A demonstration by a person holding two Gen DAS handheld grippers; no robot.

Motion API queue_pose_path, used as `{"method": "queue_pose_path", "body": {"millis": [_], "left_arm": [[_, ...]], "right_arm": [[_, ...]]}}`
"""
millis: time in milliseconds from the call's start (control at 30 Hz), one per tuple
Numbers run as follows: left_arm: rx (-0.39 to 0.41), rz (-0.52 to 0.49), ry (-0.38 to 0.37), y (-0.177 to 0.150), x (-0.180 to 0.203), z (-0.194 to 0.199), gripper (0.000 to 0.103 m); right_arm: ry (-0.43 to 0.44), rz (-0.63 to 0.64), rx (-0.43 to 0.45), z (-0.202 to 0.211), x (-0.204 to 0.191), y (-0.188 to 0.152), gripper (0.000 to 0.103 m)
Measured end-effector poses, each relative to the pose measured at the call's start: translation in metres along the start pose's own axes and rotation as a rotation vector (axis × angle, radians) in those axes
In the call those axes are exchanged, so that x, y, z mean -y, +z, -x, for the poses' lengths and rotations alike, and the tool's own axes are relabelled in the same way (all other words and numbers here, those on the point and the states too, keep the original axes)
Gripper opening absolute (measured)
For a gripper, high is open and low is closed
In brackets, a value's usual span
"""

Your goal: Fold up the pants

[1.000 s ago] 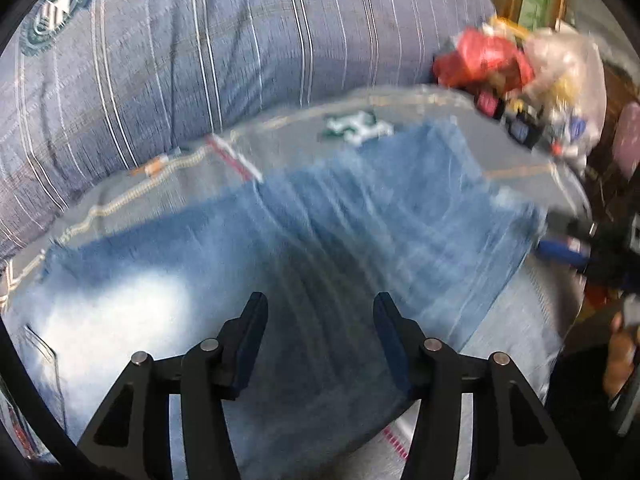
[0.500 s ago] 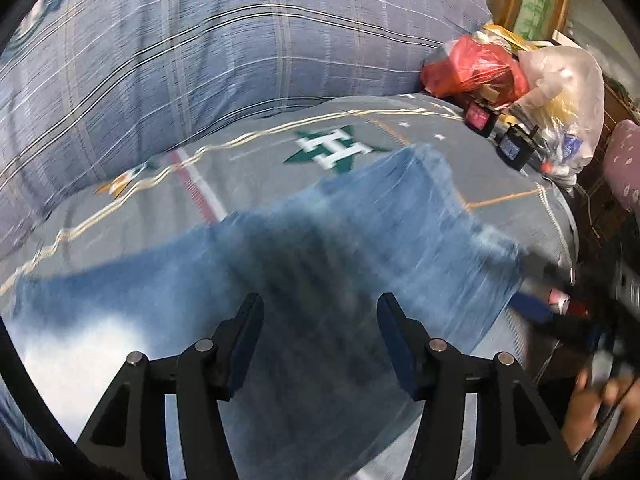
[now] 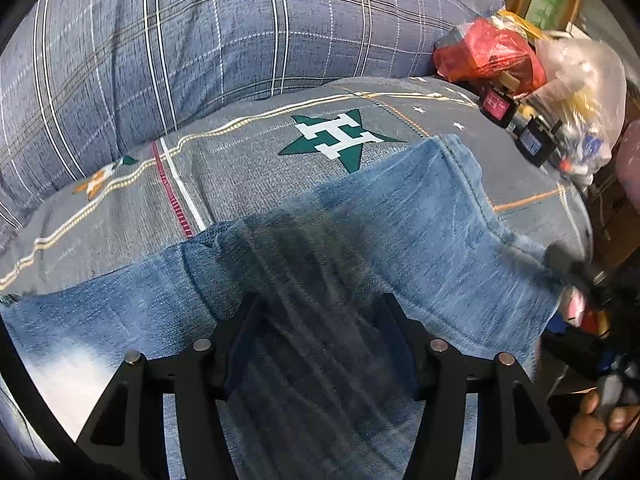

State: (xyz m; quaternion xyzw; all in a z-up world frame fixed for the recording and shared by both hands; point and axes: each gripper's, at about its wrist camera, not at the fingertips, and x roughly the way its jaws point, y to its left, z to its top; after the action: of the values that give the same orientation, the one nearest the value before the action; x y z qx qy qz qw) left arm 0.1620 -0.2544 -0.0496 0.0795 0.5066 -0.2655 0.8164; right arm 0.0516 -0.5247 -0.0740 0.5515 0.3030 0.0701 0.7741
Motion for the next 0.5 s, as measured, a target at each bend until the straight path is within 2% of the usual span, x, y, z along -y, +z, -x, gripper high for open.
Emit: {"method": "queue_pose_path", "body": {"millis": [67, 167, 233, 333, 500], "left_arm": [[-0.028, 0.046, -0.033, 0.008, -0.007, 0.000, 0.060], [-0.056, 0.145, -0.127, 0.021, -0.013, 0.006, 0.060], [-0.054, 0.165, -0.153, 0.031, -0.009, 0.010, 0.060], [-0.064, 0.121, -0.151, 0.048, 0.014, 0.013, 0.060], [-0.148, 0.060, -0.148, 0.078, 0.052, 0.003, 0.061]], "right_arm": [[-0.017, 0.000, -0.003, -0.001, 0.003, -0.001, 0.048], [-0.032, -0.003, -0.010, 0.001, 0.008, -0.001, 0.035], [-0.047, 0.018, -0.014, 0.001, 0.007, -0.002, 0.031], [-0.062, 0.081, -0.017, 0.000, -0.001, -0.002, 0.027], [-0.071, 0.160, -0.005, -0.001, -0.014, -0.005, 0.026]]}}
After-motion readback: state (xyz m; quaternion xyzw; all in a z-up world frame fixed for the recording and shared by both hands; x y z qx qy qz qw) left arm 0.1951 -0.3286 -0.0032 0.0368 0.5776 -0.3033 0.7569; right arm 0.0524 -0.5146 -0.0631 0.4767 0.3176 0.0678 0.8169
